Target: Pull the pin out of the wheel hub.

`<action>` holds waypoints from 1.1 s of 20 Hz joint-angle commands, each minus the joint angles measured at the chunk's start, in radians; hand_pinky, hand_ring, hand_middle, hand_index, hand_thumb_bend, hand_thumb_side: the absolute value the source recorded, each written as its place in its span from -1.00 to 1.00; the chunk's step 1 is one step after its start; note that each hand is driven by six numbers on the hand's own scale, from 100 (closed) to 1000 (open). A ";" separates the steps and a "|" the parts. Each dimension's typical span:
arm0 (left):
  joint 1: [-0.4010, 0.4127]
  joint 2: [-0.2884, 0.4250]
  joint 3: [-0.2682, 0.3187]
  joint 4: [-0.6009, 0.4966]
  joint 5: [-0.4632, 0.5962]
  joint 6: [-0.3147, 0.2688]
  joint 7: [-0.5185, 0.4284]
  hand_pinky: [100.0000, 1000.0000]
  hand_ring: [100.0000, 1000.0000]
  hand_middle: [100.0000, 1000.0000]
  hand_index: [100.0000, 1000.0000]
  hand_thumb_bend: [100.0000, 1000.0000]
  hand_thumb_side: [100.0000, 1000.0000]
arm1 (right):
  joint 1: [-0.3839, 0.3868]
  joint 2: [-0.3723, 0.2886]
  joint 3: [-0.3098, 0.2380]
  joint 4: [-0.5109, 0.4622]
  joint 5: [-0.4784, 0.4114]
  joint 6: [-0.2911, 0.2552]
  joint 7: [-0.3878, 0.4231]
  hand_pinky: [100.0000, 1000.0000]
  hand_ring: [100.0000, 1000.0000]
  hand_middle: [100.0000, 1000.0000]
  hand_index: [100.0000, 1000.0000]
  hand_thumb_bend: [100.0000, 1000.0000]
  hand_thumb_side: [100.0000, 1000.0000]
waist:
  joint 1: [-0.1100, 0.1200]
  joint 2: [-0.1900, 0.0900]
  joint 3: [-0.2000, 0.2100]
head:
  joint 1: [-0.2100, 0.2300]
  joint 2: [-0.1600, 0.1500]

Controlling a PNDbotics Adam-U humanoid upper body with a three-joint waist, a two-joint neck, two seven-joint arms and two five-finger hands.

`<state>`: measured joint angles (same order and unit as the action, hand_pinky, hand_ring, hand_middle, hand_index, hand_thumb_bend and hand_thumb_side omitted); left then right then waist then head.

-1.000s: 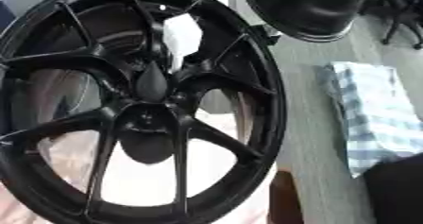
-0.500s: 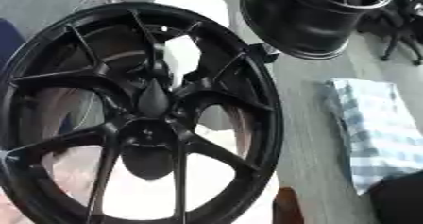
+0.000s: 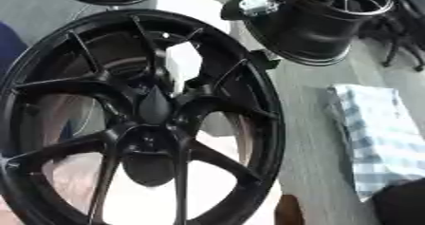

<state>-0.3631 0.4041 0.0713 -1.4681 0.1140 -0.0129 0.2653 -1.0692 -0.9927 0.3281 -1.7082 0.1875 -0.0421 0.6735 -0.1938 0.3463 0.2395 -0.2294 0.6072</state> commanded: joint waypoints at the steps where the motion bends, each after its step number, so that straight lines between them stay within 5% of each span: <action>1: -0.013 0.014 0.004 -0.011 -0.003 -0.002 -0.003 0.11 0.03 -0.13 0.30 -1.00 0.79 | -0.023 -0.008 0.006 0.014 0.020 -0.017 0.024 0.75 0.69 0.56 0.68 0.00 -0.26 | 0.008 -0.019 0.000 | -0.007 0.006; 13: -0.015 0.013 0.002 -0.009 -0.001 -0.002 -0.005 0.11 0.03 -0.13 0.30 -1.00 0.79 | -0.027 0.017 0.057 0.047 -0.037 -0.001 0.092 0.70 0.63 0.50 0.69 0.08 -0.37 | 0.007 -0.019 0.005 | -0.012 0.015; 22: -0.018 0.013 0.001 -0.009 -0.002 -0.002 -0.005 0.11 0.03 -0.13 0.30 -1.00 0.79 | -0.025 0.048 0.087 0.077 -0.033 0.033 0.054 0.66 0.61 0.49 0.67 0.02 -0.36 | 0.004 -0.019 0.009 | -0.012 0.032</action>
<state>-0.3706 0.4039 0.0709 -1.4678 0.1141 -0.0133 0.2620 -1.0774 -0.9292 0.4204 -1.6380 0.1558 -0.0174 0.7402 -0.2000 0.3463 0.2479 -0.2397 0.6329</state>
